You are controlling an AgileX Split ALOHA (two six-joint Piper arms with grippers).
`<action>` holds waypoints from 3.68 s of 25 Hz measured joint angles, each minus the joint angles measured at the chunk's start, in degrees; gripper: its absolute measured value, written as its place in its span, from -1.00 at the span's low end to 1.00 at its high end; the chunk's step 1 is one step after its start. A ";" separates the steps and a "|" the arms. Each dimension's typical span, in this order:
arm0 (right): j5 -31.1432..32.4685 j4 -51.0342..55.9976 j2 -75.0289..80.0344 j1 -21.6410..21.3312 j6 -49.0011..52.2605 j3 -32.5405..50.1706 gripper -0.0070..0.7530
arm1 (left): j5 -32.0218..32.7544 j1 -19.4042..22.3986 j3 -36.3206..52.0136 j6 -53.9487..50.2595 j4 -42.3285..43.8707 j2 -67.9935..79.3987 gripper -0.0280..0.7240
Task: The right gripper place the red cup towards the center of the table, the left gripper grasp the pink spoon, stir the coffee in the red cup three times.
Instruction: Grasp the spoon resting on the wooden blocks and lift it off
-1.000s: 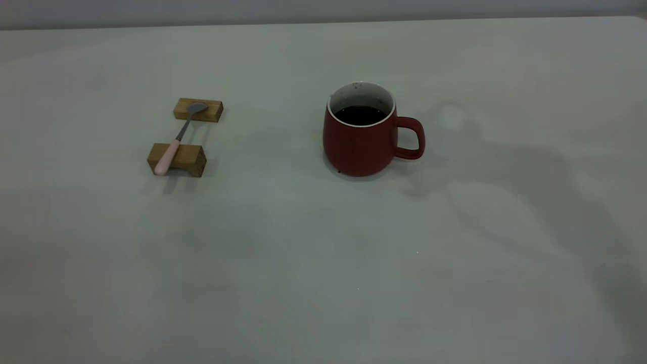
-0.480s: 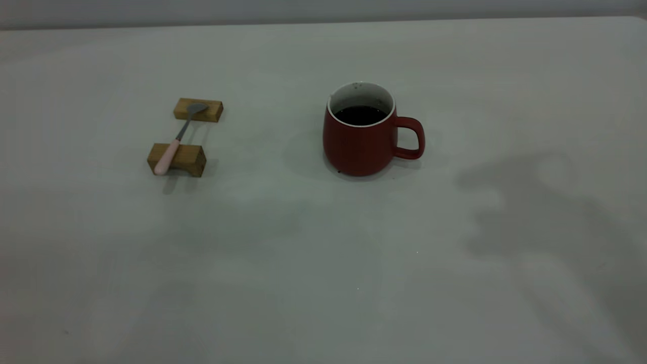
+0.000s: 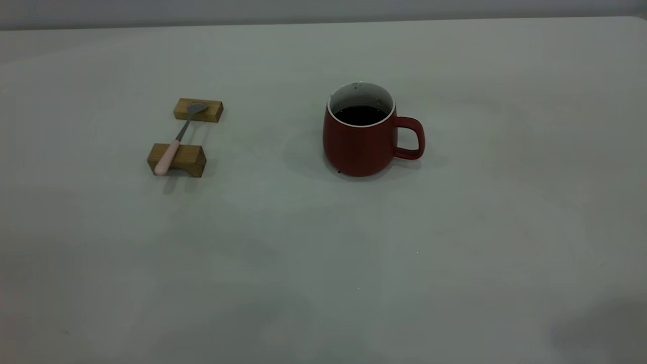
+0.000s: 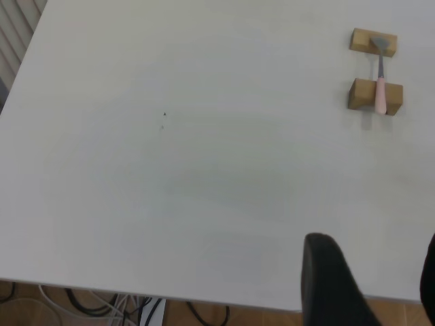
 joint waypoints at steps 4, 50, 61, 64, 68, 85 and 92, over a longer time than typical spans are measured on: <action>-2.39 -0.46 -18.14 -4.00 0.25 9.05 0.58 | 0.00 0.00 0.00 0.00 0.00 0.00 0.15; -2.74 -4.54 -44.07 -9.86 1.74 18.43 0.56 | -4.27 0.00 -5.03 -3.78 2.81 8.13 0.23; -2.79 -4.54 -44.07 -9.86 1.79 18.43 0.56 | -20.74 0.00 -16.34 -7.01 -1.41 50.86 0.84; -2.79 -4.54 -44.07 -9.86 1.79 18.43 0.56 | -26.35 0.00 -17.65 -7.01 -3.54 61.57 0.85; -2.79 -4.54 -44.07 -9.86 1.79 18.43 0.56 | -30.93 0.00 -19.53 -5.83 -6.14 73.87 0.85; -2.79 -4.54 -44.07 -9.86 1.79 18.43 0.56 | -35.34 -7.86 -33.02 -4.42 -8.20 112.34 0.85; -2.79 -4.54 -44.07 -9.86 1.79 18.43 0.56 | -38.57 -8.44 -35.94 -3.12 -8.20 121.28 0.85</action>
